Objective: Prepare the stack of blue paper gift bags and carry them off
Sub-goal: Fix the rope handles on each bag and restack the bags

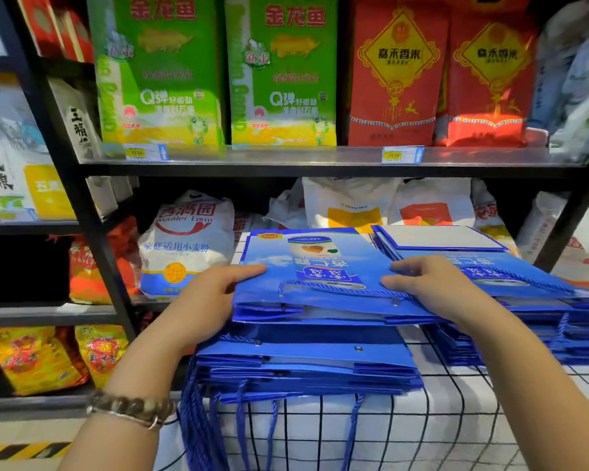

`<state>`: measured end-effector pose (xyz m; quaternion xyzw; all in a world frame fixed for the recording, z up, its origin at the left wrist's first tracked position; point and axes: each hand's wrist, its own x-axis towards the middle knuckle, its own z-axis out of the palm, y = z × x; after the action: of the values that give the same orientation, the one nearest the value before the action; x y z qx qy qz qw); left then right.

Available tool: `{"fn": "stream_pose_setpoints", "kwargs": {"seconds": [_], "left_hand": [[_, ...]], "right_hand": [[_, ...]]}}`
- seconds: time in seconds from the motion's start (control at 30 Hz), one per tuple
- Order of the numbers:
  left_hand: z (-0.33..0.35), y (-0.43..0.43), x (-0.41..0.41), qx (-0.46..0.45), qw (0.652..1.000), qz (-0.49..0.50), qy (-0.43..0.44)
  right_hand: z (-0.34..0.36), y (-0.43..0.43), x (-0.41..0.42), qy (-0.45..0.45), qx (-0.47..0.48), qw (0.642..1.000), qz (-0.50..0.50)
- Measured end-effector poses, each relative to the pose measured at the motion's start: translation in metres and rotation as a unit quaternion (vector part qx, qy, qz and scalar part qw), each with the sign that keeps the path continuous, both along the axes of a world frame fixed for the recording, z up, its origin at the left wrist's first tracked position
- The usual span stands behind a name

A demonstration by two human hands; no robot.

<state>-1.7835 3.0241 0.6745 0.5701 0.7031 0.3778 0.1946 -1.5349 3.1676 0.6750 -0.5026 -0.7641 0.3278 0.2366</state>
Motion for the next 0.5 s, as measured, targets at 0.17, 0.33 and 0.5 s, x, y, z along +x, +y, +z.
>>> {"fn": "stream_pose_setpoints", "kwargs": {"seconds": [0.17,0.33,0.5], "left_hand": [[0.03,0.019,0.016,0.06,0.996,-0.012,0.064],[0.048,0.071,0.07,0.068,0.981,-0.065,0.172],[0.028,0.132,0.137,0.034,0.96,-0.168,0.221]], "right_hand": [[0.023,0.013,0.024,0.032,0.074,0.997,-0.016],[0.05,0.035,0.086,0.027,0.108,0.992,-0.055],[0.048,0.063,0.159,-0.01,0.102,0.988,-0.116]]}}
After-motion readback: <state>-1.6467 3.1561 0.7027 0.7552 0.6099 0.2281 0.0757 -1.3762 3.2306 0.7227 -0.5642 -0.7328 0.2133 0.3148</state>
